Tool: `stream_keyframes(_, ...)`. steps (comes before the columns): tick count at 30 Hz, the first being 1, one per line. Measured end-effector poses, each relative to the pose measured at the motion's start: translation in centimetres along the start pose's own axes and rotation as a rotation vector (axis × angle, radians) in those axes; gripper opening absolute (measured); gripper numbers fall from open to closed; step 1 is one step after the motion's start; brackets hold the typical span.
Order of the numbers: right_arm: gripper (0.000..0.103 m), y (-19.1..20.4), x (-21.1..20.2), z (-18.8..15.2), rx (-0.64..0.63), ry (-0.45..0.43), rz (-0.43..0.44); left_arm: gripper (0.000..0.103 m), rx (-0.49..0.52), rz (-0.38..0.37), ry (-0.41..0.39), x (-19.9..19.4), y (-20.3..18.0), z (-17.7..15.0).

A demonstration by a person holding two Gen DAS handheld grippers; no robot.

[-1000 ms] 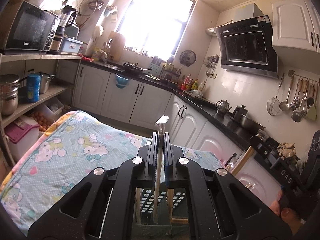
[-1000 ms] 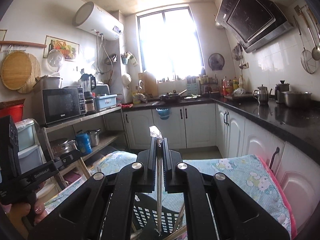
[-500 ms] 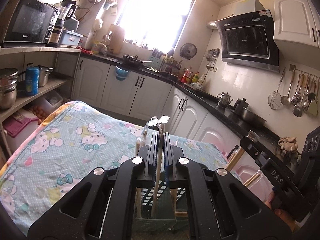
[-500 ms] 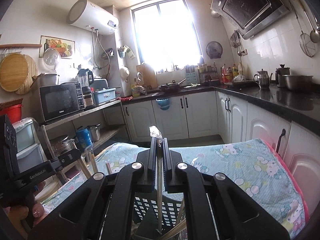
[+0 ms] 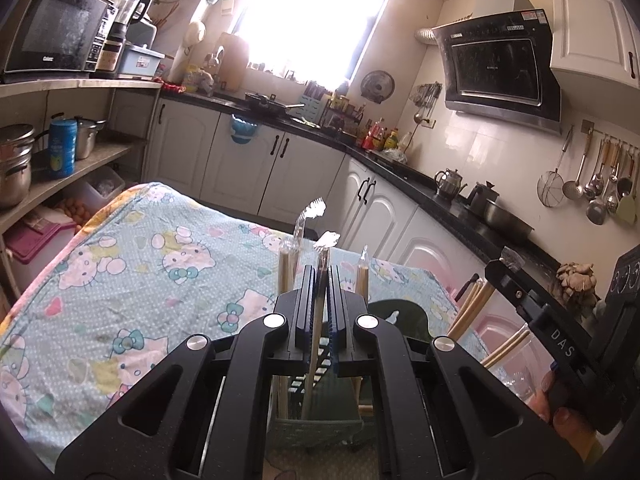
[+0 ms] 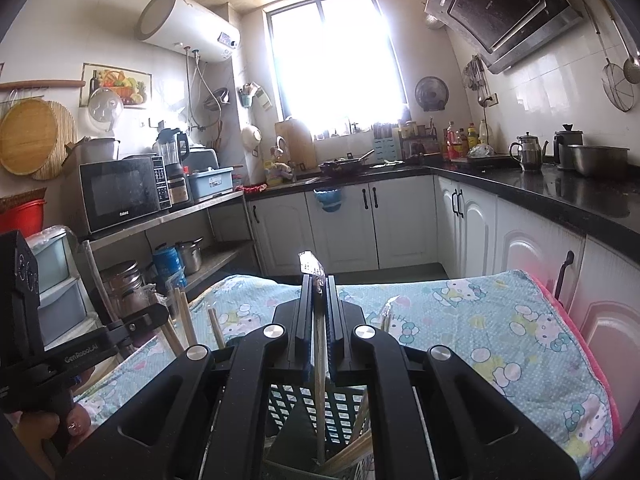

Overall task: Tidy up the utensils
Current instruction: 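Lower the chopsticks into the basket and open both tools to release them, then move both open tools back down toward the last chopsticks on the cloth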

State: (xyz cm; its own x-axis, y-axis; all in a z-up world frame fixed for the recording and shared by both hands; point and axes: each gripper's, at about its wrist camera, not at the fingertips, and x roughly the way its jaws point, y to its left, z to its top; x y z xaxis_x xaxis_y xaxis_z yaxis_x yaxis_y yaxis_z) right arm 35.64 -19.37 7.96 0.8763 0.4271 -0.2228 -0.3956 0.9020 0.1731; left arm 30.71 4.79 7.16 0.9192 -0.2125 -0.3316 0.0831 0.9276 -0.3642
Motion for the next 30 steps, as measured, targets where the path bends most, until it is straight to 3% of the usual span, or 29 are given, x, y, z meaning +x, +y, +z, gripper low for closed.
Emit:
stream_keyframes(9,0.007,-0.2,-0.8,0.0,0.005,0.024,-0.015,0.001,0.005,0.016,0.023,-0.3,0.0,-0.2)
stream_keyframes(15,0.014,-0.5,-1.5,0.3,0.023,0.035,-0.013,0.002,-0.001,0.021,0.042,-0.6,0.1,-0.4)
stream_keyframes(17,0.02,-0.5,-1.8,0.4,0.026,0.034,-0.01,0.005,-0.007,0.022,0.044,-0.9,0.2,-0.4)
stream_keyframes(22,0.024,-0.1,-3.0,0.7,0.02,0.036,-0.007,0.015,-0.005,0.04,0.053,-1.9,0.2,-0.4)
stream_keyframes(25,0.028,0.1,-3.9,0.8,0.02,0.032,-0.004,0.029,-0.006,0.038,0.055,-2.7,0.2,-0.4)
stream_keyframes(30,0.031,0.6,-5.2,1.1,0.009,0.034,-0.007,0.038,0.003,0.038,0.051,-4.1,-0.2,-0.4)
